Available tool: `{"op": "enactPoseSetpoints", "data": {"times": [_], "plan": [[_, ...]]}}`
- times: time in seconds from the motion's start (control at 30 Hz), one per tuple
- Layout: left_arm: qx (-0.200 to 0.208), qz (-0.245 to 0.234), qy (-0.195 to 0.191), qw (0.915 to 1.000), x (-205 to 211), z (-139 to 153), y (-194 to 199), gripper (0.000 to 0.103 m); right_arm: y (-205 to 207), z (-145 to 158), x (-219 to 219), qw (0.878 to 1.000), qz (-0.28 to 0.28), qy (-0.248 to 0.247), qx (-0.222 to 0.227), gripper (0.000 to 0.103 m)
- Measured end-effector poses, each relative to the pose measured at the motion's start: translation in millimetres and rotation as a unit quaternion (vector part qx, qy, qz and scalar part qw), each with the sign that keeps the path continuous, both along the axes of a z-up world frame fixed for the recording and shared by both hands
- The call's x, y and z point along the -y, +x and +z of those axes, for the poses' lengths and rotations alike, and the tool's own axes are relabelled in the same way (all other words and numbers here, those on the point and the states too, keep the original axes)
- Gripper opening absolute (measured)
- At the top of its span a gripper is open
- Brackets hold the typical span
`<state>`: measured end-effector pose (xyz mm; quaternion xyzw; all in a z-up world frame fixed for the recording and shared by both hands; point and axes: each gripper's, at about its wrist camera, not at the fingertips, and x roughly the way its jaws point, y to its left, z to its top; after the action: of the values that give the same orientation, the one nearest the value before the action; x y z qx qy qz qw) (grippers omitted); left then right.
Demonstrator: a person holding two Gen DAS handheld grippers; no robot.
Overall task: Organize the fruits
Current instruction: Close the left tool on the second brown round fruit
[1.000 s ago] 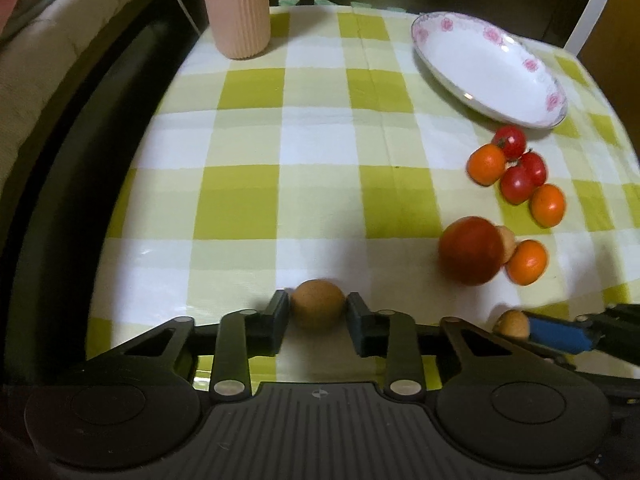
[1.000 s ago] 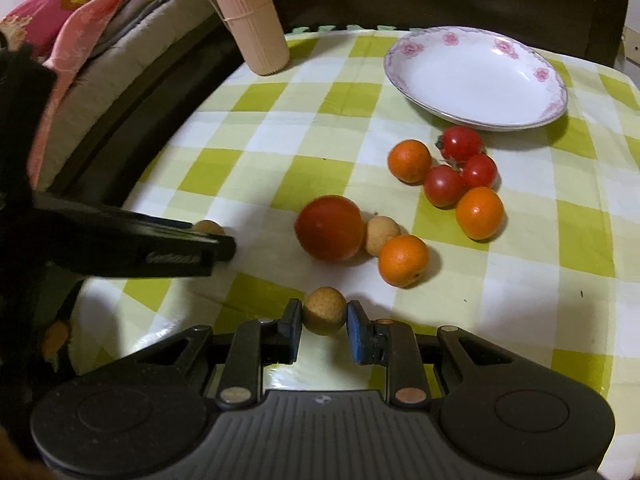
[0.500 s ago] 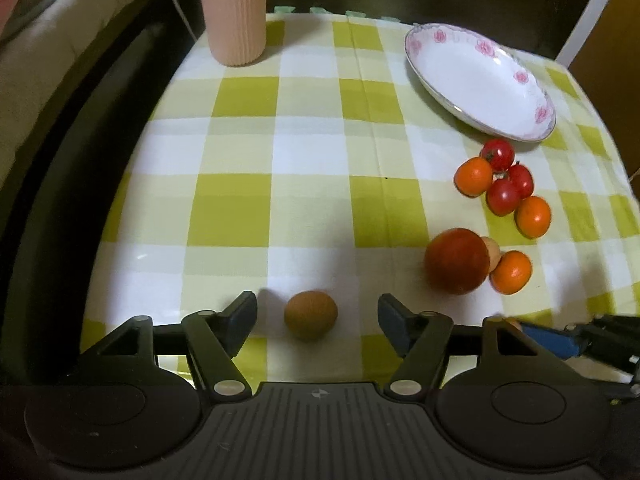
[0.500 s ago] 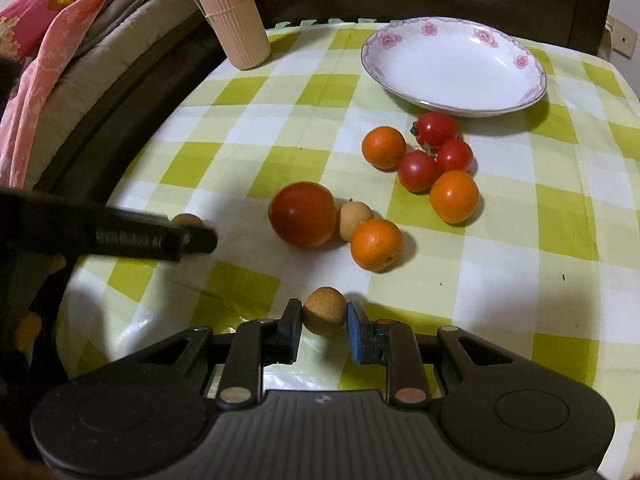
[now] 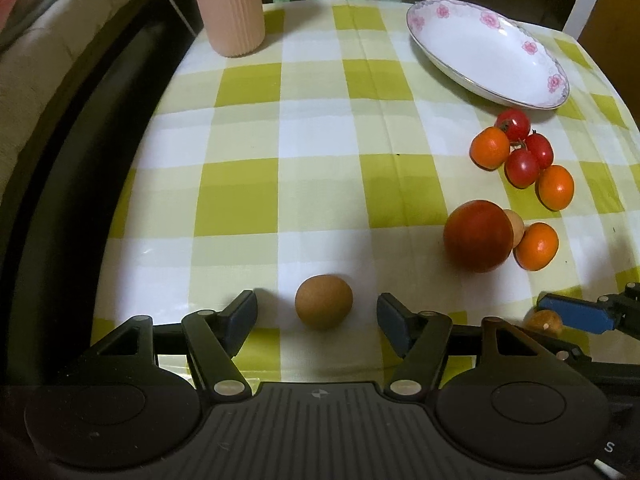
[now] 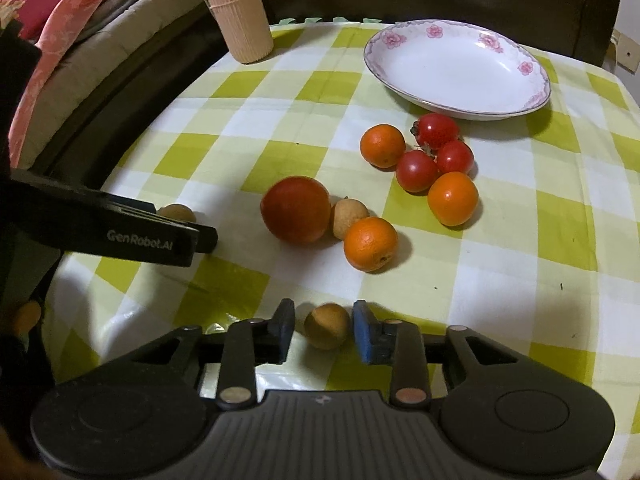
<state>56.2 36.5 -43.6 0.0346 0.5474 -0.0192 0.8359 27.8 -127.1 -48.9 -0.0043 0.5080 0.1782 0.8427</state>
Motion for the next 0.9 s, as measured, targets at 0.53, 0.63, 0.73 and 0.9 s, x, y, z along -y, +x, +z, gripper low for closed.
{"op": "enactPoseSetpoints", "data": {"times": [0.53,0.63,0.73,0.9], "plan": [[0.011,-0.039,-0.005,0.9992,11.4,3.9,-9.5,0.037,-10.0,5.0,13.6,1.000,-0.013,0.000,0.013,0.030],[0.012,-0.039,-0.006,0.9991,11.4,2.8,-8.6,0.038,-16.3,0.2,9.6,1.000,-0.007,-0.005,0.013,0.030],[0.011,-0.038,-0.013,0.9991,8.1,2.6,-9.0,0.040,-18.3,-1.9,10.3,1.000,-0.010,-0.004,0.018,0.029],[0.009,-0.035,-0.014,0.9992,6.8,2.9,-9.9,0.040,-15.3,-2.0,11.4,1.000,-0.020,-0.006,0.016,0.029]]}}
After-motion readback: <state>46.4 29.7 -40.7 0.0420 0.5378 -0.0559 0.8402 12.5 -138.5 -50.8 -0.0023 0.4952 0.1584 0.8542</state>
